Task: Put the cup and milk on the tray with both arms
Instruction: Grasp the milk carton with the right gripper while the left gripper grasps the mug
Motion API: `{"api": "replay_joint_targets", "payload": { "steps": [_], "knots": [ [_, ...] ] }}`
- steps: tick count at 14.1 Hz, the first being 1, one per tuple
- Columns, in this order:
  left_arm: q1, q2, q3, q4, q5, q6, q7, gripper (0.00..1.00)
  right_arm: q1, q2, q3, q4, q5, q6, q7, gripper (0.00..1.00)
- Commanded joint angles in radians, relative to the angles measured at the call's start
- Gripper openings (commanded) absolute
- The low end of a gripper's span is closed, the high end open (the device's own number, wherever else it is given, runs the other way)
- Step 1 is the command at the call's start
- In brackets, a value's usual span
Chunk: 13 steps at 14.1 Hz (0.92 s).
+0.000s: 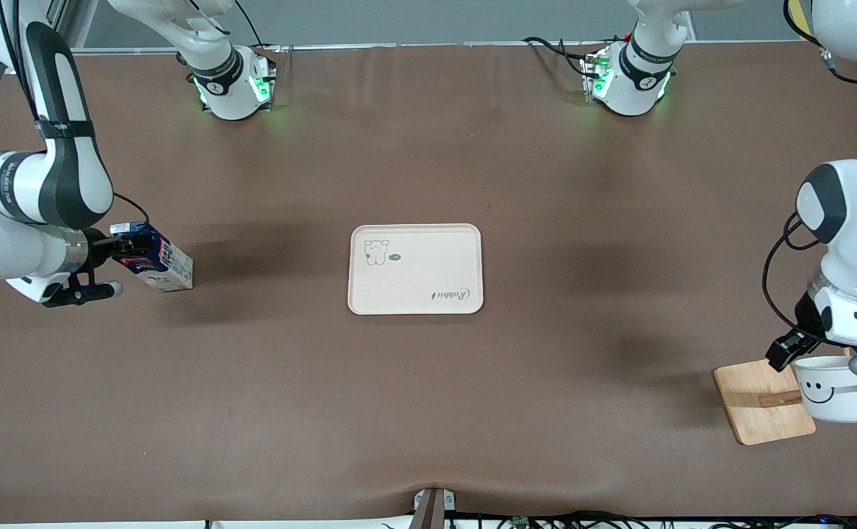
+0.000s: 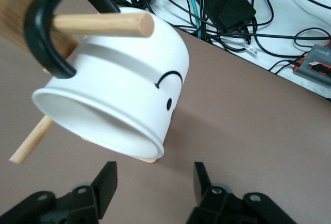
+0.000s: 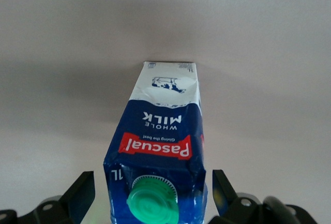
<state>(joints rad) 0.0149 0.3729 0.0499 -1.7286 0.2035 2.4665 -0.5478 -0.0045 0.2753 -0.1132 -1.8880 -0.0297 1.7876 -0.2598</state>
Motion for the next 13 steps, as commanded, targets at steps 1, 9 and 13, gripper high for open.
{"api": "replay_joint_targets", "payload": {
  "steps": [1, 9, 13],
  "knots": [
    [0.004, 0.012, -0.001, 0.024, 0.083, 0.006, 0.019, 0.61, 0.008, -0.054, 0.003, -0.074, -0.01, 0.041, 0.031, 1.0],
    [0.004, 0.037, -0.002, 0.06, 0.109, 0.028, 0.022, 0.49, 0.002, -0.082, 0.003, -0.151, -0.01, 0.082, 0.03, 0.44],
    [0.005, 0.041, -0.001, 0.063, 0.109, 0.048, 0.023, 0.43, -0.008, -0.071, 0.003, -0.041, -0.007, -0.029, 0.033, 0.0]
  ]
}}
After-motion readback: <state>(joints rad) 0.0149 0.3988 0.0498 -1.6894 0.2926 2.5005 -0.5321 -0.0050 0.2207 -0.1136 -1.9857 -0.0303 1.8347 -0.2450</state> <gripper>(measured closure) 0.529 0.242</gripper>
